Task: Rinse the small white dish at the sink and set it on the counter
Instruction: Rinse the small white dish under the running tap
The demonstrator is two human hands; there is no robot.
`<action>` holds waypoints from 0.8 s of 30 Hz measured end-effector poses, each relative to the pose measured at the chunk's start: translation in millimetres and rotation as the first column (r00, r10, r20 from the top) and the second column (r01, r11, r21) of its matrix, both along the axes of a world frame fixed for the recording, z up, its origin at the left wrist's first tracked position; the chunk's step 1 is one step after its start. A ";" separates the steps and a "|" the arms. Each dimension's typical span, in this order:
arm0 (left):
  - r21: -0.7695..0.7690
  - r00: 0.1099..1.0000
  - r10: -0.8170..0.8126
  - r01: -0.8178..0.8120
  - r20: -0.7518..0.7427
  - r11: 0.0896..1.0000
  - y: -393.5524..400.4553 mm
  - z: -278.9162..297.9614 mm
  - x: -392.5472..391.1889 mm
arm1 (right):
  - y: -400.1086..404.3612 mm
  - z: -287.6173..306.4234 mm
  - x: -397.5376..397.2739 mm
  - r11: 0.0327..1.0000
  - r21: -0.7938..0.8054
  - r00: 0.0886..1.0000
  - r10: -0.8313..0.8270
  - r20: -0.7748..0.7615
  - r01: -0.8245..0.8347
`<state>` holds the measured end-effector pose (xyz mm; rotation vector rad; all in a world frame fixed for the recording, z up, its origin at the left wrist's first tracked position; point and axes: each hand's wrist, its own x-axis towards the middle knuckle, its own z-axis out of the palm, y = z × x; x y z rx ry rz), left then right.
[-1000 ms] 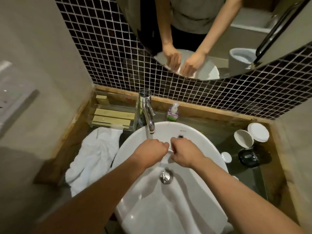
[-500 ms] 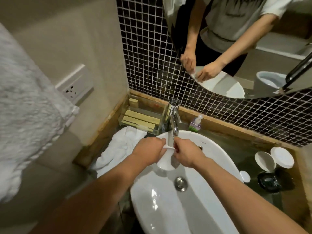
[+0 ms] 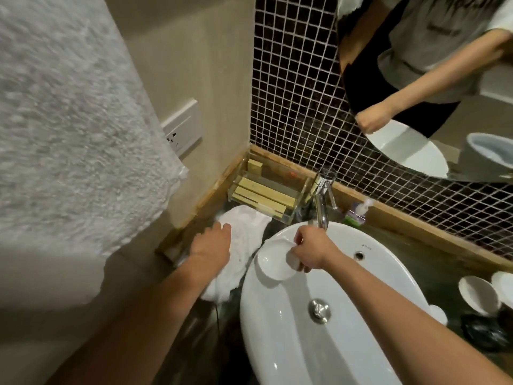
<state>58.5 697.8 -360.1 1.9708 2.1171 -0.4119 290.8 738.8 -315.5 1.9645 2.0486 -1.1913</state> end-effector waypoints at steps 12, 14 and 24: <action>0.278 0.871 -0.129 -0.009 0.474 0.961 5.4 52.2 57.1 | 8.8 6.7 -0.6 0.963 -0.163 0.966 -0.233 -0.115 0.213; 0.285 0.860 -0.144 -0.001 0.490 0.959 1.4 48.3 68.2 | 9.2 5.1 0.3 0.957 -0.136 0.953 -0.272 -0.132 0.255; 0.307 0.838 -0.374 0.262 0.399 0.915 -10.0 19.4 77.3 | 3.7 -8.6 14.8 0.918 -0.100 0.899 -0.397 -0.186 0.384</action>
